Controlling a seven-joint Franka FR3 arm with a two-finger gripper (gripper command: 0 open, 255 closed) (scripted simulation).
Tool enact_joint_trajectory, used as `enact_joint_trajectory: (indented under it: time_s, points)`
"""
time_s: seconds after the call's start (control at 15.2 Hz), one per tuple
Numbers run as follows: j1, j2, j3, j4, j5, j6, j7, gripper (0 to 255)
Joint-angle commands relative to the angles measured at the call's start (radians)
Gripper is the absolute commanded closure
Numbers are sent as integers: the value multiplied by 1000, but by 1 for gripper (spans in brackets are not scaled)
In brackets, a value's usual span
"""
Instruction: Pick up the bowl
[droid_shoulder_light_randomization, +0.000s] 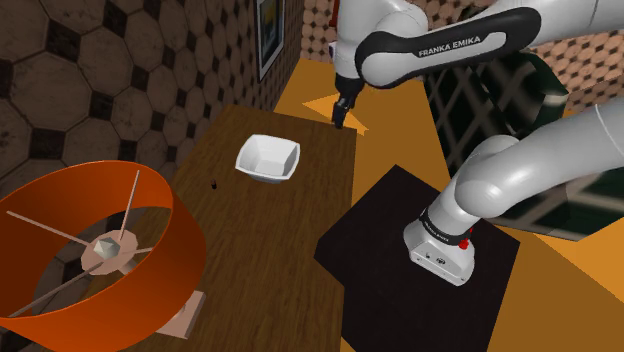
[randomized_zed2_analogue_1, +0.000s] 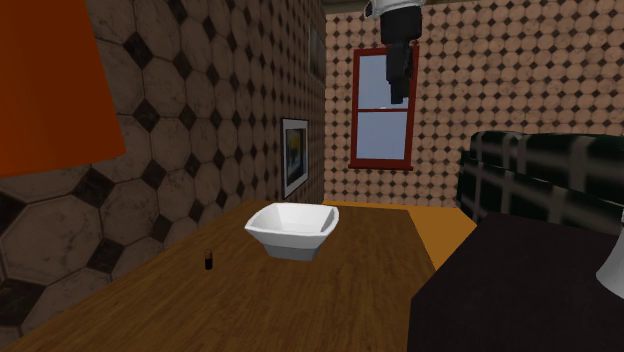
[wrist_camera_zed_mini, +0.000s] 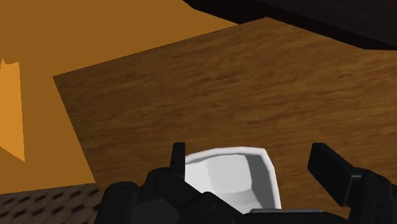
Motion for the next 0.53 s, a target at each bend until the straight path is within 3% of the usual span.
enact_joint_trajectory:
  time_s: [0.0,0.46]
  points:
    - [2,73,30,-2,-25,82,38,0]
    - [-24,336,116,47,-203,301,198,0]
